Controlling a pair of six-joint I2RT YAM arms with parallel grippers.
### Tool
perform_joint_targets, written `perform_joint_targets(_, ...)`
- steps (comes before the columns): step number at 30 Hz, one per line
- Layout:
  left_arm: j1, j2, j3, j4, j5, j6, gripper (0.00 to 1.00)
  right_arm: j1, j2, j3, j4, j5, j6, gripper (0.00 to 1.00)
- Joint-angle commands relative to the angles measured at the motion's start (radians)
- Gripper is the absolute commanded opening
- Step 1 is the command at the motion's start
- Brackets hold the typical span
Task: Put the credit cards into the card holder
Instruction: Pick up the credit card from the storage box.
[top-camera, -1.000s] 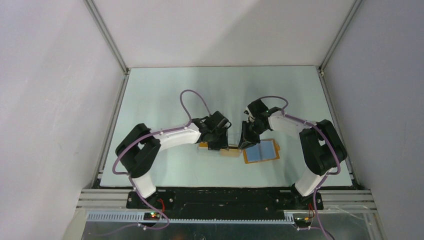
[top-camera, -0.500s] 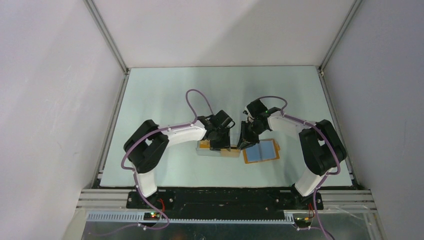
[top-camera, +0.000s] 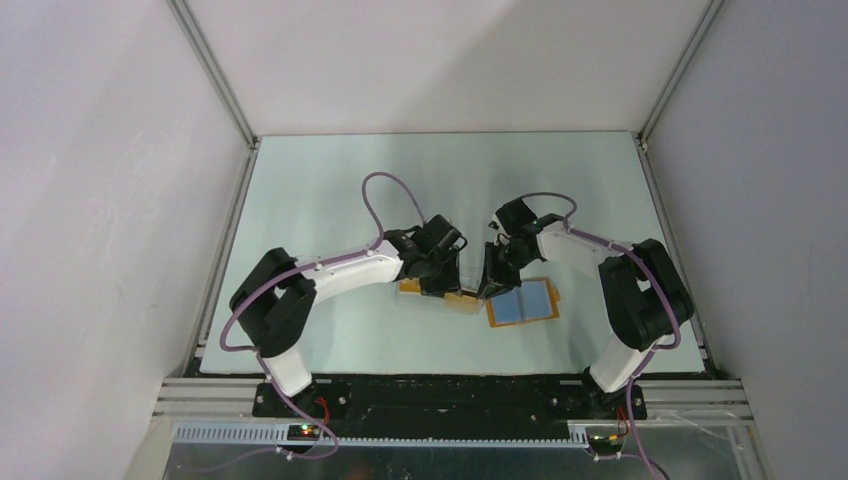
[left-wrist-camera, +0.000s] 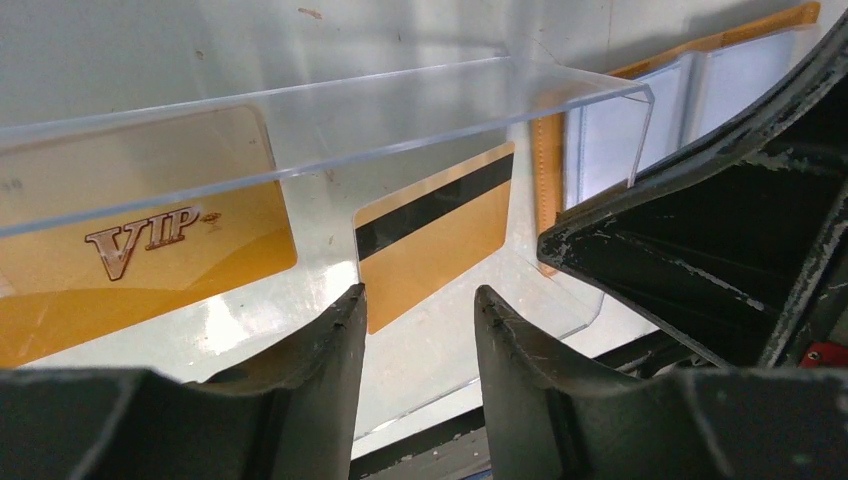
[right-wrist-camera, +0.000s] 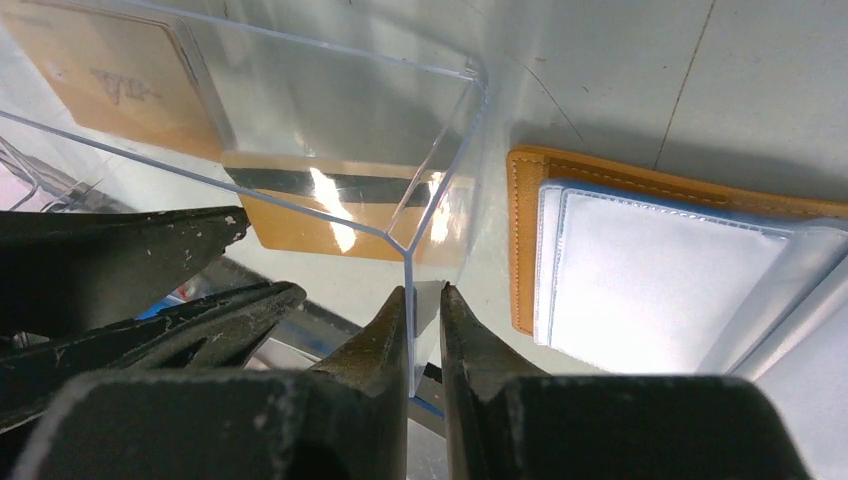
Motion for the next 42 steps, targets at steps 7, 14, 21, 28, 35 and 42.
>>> perform_joint_targets(7,-0.040,-0.061,0.027,0.058,0.039,-0.016,0.43,0.008,0.031,0.006,0.018,-0.004,-0.004,0.02)
perform_joint_targets(14,-0.051,-0.089,0.075,0.059,0.081,-0.005,0.40,0.009,0.027,0.006,0.018,-0.004,-0.004,0.02)
perform_joint_targets(21,-0.050,-0.111,0.072,0.096,0.117,-0.007,0.33,0.010,0.001,0.006,0.017,-0.003,-0.012,0.06)
perform_joint_targets(28,-0.033,-0.078,-0.010,0.146,0.145,-0.017,0.33,-0.006,-0.092,0.005,-0.004,0.009,-0.020,0.23)
perform_joint_targets(35,0.017,-0.126,-0.124,0.139,0.035,0.001,0.47,-0.014,-0.107,0.005,-0.002,0.005,-0.018,0.33)
perform_joint_targets(42,0.034,-0.047,-0.153,0.089,-0.014,-0.002,0.50,-0.009,-0.085,0.006,-0.002,0.007,-0.019,0.32)
